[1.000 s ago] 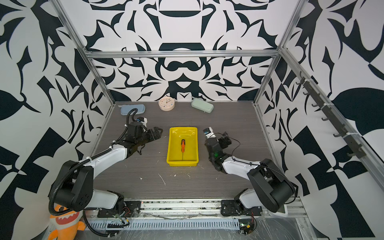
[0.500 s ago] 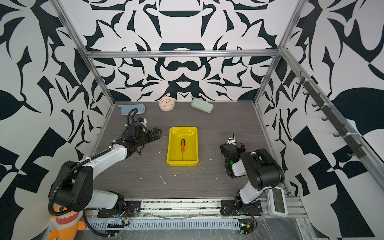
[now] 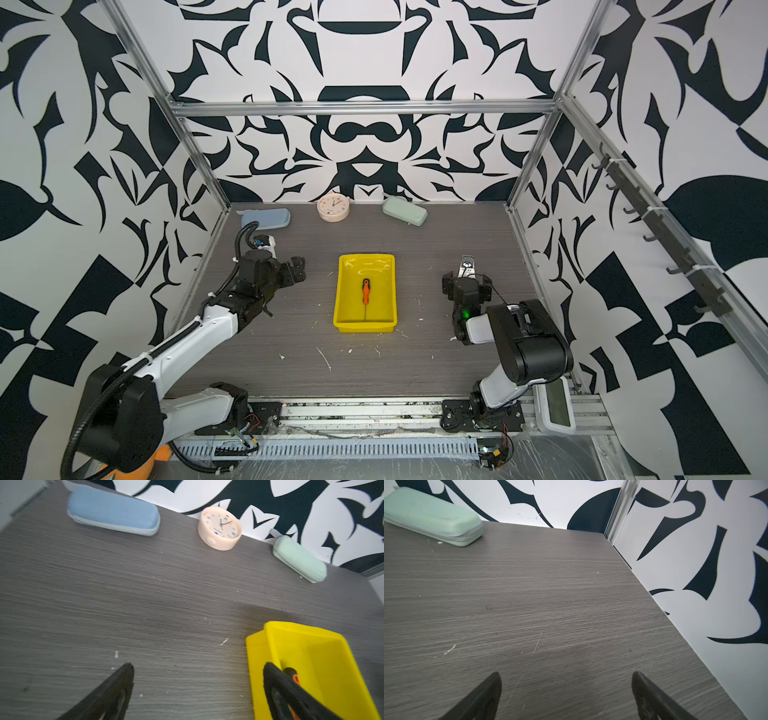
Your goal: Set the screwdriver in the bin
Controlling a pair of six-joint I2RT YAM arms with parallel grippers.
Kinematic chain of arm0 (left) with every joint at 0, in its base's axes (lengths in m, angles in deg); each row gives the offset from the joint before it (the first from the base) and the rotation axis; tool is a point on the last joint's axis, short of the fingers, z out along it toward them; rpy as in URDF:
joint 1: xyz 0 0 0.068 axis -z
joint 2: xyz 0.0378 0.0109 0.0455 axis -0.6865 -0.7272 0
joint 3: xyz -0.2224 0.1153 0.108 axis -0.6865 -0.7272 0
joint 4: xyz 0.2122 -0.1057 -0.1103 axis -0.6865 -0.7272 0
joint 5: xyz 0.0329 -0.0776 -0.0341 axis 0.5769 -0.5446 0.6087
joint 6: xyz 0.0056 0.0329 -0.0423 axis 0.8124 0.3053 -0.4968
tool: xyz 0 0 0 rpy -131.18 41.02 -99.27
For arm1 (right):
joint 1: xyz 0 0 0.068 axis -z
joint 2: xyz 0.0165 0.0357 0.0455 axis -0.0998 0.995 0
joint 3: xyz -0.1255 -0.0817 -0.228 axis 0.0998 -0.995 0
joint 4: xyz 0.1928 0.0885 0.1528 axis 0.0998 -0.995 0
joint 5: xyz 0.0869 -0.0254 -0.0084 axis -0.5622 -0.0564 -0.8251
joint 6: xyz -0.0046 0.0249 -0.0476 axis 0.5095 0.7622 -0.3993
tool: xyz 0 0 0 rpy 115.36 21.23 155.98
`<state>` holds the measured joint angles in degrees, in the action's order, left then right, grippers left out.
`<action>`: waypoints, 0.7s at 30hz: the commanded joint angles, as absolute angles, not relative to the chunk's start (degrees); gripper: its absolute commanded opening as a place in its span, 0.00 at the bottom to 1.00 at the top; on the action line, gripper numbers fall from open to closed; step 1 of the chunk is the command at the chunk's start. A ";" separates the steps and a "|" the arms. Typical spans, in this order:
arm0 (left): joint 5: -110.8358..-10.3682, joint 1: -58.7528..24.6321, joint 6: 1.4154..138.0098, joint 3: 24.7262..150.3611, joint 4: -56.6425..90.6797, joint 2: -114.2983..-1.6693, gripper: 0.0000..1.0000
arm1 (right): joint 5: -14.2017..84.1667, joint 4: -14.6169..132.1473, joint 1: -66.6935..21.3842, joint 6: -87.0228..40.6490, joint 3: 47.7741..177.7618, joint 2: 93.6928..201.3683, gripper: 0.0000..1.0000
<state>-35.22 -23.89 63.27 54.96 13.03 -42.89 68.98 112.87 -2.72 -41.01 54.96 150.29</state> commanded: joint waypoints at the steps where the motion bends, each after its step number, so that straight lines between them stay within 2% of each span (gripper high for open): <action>1: -21.49 -24.02 70.52 54.38 8.76 -41.52 1.00 | 68.63 113.66 -2.77 -40.39 55.64 149.63 1.00; 4: -13.75 -24.03 77.92 50.75 14.94 -42.30 1.00 | 68.68 113.72 -2.73 -40.32 55.55 149.55 1.00; 8: -11.18 -24.31 85.33 45.28 26.32 -43.45 1.00 | 68.68 113.96 -2.79 -40.18 55.46 149.58 1.00; 12: -16.54 -25.92 91.49 41.05 36.13 -45.36 1.00 | 68.60 114.20 -2.80 -40.18 55.29 149.52 1.00; 19: -23.69 -31.90 88.40 37.38 50.51 -53.53 1.00 | 68.33 113.72 -2.80 -40.36 55.48 149.55 1.00; 21: -30.40 -34.51 86.93 37.44 52.95 -54.33 0.99 | 68.24 113.71 -2.80 -40.43 55.63 149.55 1.00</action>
<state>-22.74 -32.39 87.93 37.85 43.47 -53.73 68.52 112.59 -2.72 -40.85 54.96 150.29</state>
